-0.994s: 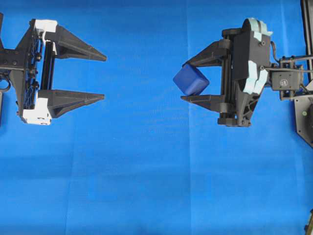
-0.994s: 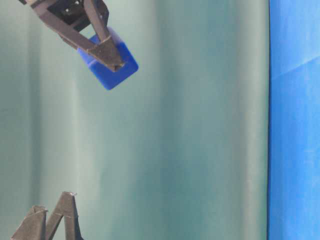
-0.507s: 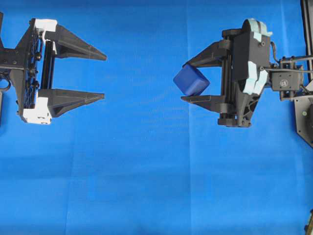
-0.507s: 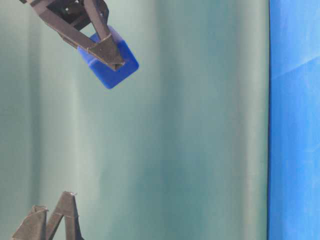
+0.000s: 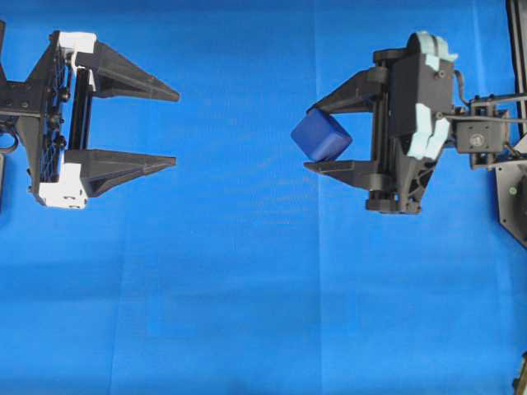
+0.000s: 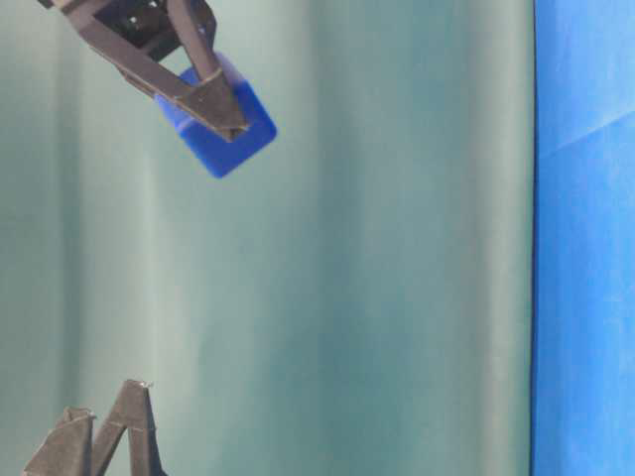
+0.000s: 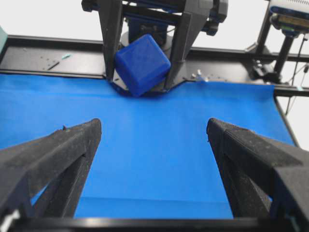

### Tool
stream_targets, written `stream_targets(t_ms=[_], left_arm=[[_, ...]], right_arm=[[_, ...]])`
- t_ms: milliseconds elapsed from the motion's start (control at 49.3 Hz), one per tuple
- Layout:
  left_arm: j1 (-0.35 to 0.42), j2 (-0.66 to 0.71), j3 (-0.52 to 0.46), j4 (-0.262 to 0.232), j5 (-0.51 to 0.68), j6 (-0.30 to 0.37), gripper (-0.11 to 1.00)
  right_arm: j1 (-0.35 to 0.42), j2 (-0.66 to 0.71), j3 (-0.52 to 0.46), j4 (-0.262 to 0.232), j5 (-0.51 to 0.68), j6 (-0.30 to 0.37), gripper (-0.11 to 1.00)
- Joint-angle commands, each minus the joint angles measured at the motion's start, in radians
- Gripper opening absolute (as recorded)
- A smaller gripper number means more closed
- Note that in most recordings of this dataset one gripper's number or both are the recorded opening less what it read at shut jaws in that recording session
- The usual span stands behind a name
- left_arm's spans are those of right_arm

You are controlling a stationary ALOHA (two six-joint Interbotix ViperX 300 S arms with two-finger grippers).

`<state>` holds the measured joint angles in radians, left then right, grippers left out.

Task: Handover the blue block to the right arm after grasping it with the left arm, then place it in the designated position.
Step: 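Rotate the right gripper downward, carrying the cube toward the table, then lower the cube onto the table and open the right gripper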

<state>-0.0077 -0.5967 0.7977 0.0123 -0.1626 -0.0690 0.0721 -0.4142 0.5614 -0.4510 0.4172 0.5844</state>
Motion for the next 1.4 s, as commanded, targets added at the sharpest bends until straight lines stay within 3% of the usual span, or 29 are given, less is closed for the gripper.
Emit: stream_targets(t_ms=[0,243,548,791,1379], left_arm=[[0.002,-0.021,-0.017,0.000,-0.008,0.000,0.93],[0.002,-0.021,-0.017,0.000,-0.008,0.000,0.93],[0.002,-0.021,-0.015,0.000,-0.006,0.000,0.93],[0.002,-0.020,-0.017,0.000,-0.006,0.002,0.93],[0.002,-0.021,-0.012,0.000,-0.006,0.003,0.93]], right_arm=[[0.002,0.026,-0.034,0.003,-0.017,0.003,0.55],[0.002,0.179,-0.038,0.003,-0.077,0.003,0.55],[-0.049,0.370,-0.052,0.005,-0.252,0.005,0.55],[-0.083,0.525,-0.071,0.038,-0.356,0.005,0.55],[-0.118,0.683,-0.089,0.041,-0.492,0.003,0.55]])
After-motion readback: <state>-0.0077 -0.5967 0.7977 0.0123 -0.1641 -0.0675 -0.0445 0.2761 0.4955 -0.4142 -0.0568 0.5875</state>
